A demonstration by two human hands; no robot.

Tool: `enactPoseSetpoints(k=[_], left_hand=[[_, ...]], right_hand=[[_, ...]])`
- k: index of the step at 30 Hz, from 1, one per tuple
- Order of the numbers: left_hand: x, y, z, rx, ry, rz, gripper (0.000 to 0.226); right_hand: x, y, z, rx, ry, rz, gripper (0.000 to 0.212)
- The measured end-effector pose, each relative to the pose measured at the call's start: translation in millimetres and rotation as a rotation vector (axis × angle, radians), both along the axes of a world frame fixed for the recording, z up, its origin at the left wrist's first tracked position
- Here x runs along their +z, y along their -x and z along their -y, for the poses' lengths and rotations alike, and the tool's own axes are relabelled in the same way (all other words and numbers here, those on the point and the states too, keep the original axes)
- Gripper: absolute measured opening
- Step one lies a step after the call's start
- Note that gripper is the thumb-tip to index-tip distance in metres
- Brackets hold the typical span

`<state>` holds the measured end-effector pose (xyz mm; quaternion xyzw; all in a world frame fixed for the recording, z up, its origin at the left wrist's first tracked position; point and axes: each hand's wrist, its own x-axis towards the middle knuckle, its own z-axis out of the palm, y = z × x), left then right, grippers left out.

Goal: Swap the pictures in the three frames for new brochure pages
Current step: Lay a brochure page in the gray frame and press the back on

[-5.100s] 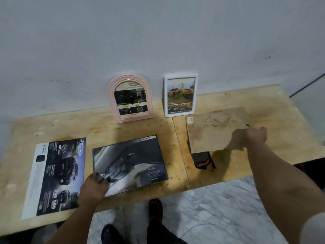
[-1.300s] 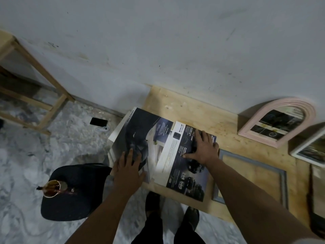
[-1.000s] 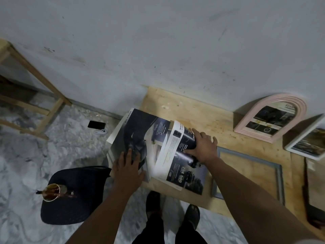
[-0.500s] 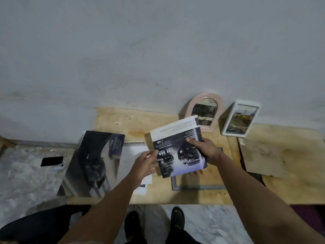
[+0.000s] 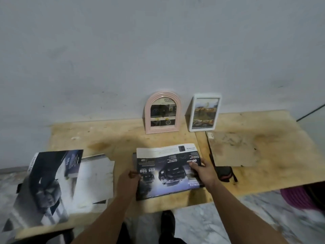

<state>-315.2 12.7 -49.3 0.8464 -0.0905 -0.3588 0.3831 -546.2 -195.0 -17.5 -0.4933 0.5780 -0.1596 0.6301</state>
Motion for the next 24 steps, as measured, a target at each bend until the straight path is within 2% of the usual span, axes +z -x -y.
enactPoseSetpoints(k=[3,8,11,17,19,24], left_hand=[[-11.6,13.6,-0.3,-0.086,-0.142,0.160,0.010],[-20.2,25.5,4.5,-0.099,-0.148,0.274,0.008],[-40.4,24.0,-1.0,-0.273,-0.313,0.373,0.036],[-44.3,28.2,-8.2,-0.472,-0.414,0.388,0.093],[-44.7,28.4,-8.2,-0.494,-0.420,0.385,0.099],[-42.4,32.6,-6.6,-0.550,-0.445,0.413,0.098]], right_hand=[[-32.0,8.1,11.8,0.069,0.103,-0.210,0.048],[-51.7,9.3,13.2,0.224,0.261,-0.364,0.048],[-53.9,6.7,12.7,0.327,0.393,-0.448,0.047],[-68.3,2.6,13.9,0.402,0.473,-0.528,0.046],[-66.5,1.9,15.3,0.455,0.506,-0.579,0.043],[-60.1,1.2,16.6,0.649,0.658,-0.767,0.043]])
